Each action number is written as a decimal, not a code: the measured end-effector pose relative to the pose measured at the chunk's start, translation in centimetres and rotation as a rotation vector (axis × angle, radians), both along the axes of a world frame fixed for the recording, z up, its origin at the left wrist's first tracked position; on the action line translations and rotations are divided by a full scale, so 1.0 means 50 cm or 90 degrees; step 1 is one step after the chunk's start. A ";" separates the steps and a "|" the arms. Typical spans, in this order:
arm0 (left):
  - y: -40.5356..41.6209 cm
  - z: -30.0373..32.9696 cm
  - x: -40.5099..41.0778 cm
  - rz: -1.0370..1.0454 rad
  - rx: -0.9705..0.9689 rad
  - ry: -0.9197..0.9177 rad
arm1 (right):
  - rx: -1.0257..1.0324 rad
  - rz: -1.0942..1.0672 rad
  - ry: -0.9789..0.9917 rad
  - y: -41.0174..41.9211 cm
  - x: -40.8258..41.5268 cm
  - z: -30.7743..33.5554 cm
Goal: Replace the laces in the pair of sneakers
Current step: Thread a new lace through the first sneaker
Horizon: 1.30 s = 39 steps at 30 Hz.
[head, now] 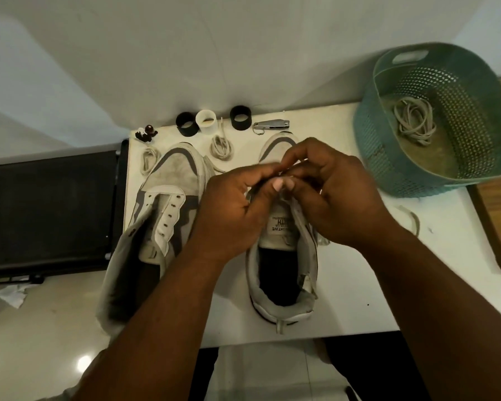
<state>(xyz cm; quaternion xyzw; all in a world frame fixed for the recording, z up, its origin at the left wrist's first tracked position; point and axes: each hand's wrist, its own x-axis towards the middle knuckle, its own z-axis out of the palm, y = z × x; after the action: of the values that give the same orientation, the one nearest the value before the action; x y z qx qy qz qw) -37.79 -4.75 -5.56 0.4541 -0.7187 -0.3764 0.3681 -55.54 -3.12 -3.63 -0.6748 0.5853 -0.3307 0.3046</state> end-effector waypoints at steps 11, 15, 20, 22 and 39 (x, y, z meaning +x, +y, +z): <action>-0.003 -0.007 0.004 0.054 -0.012 -0.066 | 0.225 -0.104 0.216 0.000 -0.007 0.028; -0.006 -0.014 0.000 0.030 -0.039 -0.147 | 0.266 -0.092 0.233 0.001 0.001 0.037; -0.009 -0.024 0.000 0.012 -0.033 -0.203 | 0.247 -0.096 0.300 0.007 0.019 0.046; -0.009 -0.022 0.001 0.005 -0.030 -0.200 | 0.232 -0.102 0.311 0.007 0.021 0.045; -0.003 -0.002 0.002 0.041 -0.124 -0.139 | 0.297 -0.153 -0.034 -0.005 -0.015 0.000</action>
<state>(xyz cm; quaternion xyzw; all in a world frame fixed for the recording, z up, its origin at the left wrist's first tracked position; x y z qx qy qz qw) -37.68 -4.90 -5.66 0.4776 -0.7725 -0.2412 0.3420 -56.30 -3.35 -3.61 -0.5031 0.7134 -0.2378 0.4258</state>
